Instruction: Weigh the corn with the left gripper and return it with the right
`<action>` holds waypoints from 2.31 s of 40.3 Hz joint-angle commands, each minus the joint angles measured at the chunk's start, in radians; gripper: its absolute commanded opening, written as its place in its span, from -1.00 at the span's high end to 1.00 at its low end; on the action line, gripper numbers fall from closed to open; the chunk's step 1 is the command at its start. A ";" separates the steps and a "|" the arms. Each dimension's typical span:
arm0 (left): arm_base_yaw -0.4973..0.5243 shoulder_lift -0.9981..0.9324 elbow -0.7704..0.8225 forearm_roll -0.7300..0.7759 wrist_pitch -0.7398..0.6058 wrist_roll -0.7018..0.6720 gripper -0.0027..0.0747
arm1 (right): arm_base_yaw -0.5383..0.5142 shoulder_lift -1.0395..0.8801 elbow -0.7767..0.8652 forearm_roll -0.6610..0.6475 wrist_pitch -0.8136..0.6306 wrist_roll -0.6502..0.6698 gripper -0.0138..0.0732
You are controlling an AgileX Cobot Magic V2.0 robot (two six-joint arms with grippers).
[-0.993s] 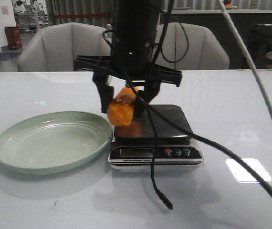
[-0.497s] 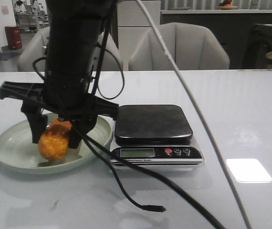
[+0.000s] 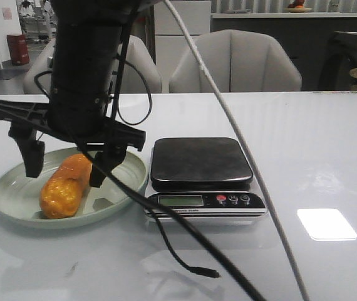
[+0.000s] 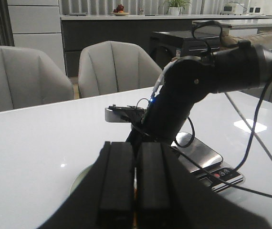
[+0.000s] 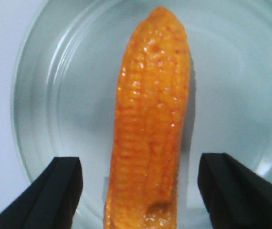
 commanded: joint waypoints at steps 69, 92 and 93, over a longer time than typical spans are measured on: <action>-0.001 -0.016 -0.026 0.009 -0.078 0.002 0.59 | -0.303 -1.693 1.286 0.046 -0.245 -0.795 -0.71; -0.001 -0.016 -0.026 0.009 -0.078 0.002 0.59 | -0.303 -2.217 1.739 0.012 -0.654 -0.795 -0.71; -0.001 -0.016 -0.026 0.009 -0.078 0.002 0.59 | -0.303 -2.217 1.754 0.012 -0.672 -0.795 -0.71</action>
